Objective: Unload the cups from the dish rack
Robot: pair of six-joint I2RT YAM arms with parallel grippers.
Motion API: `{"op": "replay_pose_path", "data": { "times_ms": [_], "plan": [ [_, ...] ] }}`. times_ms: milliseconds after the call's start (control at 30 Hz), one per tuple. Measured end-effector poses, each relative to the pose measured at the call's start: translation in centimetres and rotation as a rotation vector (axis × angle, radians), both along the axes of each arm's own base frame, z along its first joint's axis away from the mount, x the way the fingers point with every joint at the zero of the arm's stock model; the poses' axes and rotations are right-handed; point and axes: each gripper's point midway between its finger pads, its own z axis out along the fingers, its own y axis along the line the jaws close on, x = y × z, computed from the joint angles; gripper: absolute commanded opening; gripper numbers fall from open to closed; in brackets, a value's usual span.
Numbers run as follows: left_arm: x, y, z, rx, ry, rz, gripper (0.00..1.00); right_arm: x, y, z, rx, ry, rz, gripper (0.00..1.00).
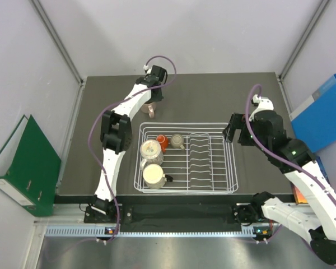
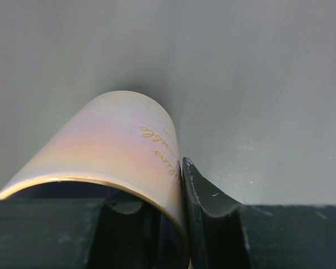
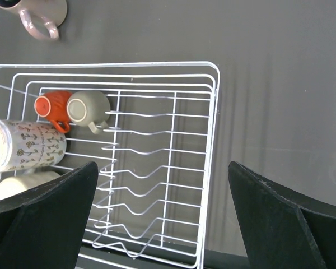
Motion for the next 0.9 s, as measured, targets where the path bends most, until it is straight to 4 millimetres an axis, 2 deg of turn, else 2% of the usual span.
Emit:
{"op": "replay_pose_path", "data": {
  "times_ms": [67,167,200,333,633,700,767,900],
  "plan": [
    [0.0,-0.1,0.0,-0.005,0.001,0.002,0.1,0.0,0.0,-0.1,-0.002,0.002,0.001,0.99],
    [0.0,0.0,0.0,-0.01,0.0,0.009,0.21,0.1,0.1,-0.2,-0.004,0.008,0.002,0.99],
    [0.0,0.0,0.0,-0.011,0.001,0.009,0.28,0.1,0.1,-0.3,-0.004,0.009,0.003,0.99],
    [0.2,0.1,0.1,-0.013,-0.005,0.013,0.41,0.1,0.1,-0.7,-0.006,0.015,0.004,1.0],
    [1.4,0.2,1.1,-0.02,-0.062,0.025,0.58,0.0,0.2,-1.1,-0.008,0.023,0.007,1.0],
    [1.5,0.3,1.7,-0.02,-0.08,0.03,0.67,0.0,0.2,-1.1,-0.008,0.022,0.007,1.0],
    [1.3,0.6,2.8,-0.016,-0.107,0.041,0.82,0.1,0.2,-1.1,-0.008,0.022,0.007,1.0],
    [0.5,1.4,7.1,-0.027,-0.192,0.065,0.9,0.1,0.2,-1.7,-0.011,0.028,0.007,1.0]
  ]
}}
